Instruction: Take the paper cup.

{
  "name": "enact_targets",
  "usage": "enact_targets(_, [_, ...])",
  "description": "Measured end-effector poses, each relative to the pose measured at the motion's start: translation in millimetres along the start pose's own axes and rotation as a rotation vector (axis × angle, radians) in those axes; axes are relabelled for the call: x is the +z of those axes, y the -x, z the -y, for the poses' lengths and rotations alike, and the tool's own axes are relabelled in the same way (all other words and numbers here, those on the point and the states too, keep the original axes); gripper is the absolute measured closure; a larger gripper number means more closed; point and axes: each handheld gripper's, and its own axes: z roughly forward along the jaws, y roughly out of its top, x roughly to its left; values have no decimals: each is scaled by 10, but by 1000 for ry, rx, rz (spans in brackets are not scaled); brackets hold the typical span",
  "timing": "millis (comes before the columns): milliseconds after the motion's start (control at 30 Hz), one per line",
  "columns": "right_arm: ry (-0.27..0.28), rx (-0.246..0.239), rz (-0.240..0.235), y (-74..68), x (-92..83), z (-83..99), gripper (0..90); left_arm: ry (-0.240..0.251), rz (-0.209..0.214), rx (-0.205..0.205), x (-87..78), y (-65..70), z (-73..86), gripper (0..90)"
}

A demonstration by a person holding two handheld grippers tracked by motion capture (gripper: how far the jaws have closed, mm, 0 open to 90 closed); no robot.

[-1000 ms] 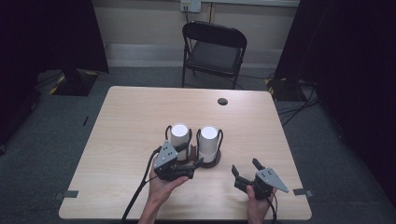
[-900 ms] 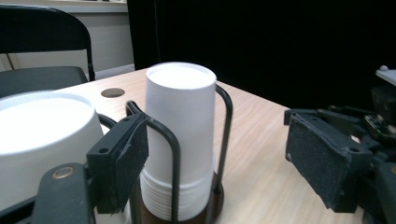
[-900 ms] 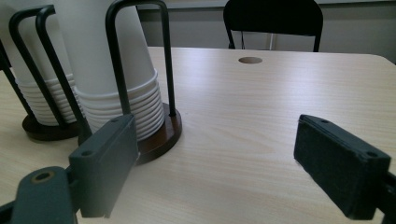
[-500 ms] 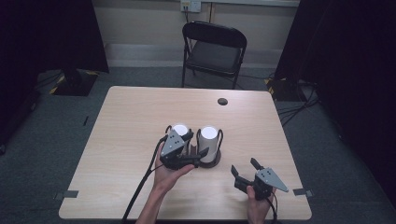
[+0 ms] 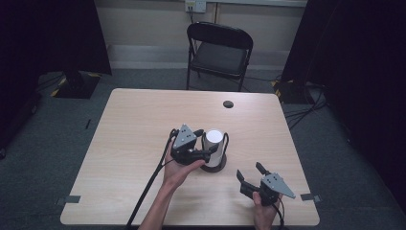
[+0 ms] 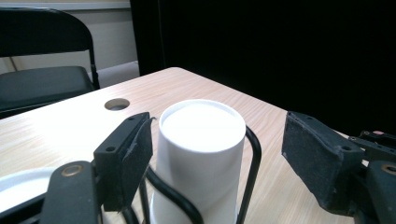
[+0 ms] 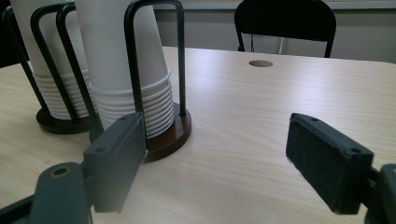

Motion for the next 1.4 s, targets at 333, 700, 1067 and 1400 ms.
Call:
enact_targets(333, [-5,-7,6,-11,5,-2,195,-23,-11,19,184,-78,-58,261])
enact_targets(700, [-4,-4,8,-8,3,-2,195,-42,-4,40,313,-63,-21,287])
enact_targets(1067, [-1,-8,1,-9,1,-1,195,-41,-20,56,369,-63,-2,346])
enact_targets(1400, [6,-11,0,-9,-3,2,195,-79,-46,101,405,-23,-19,350])
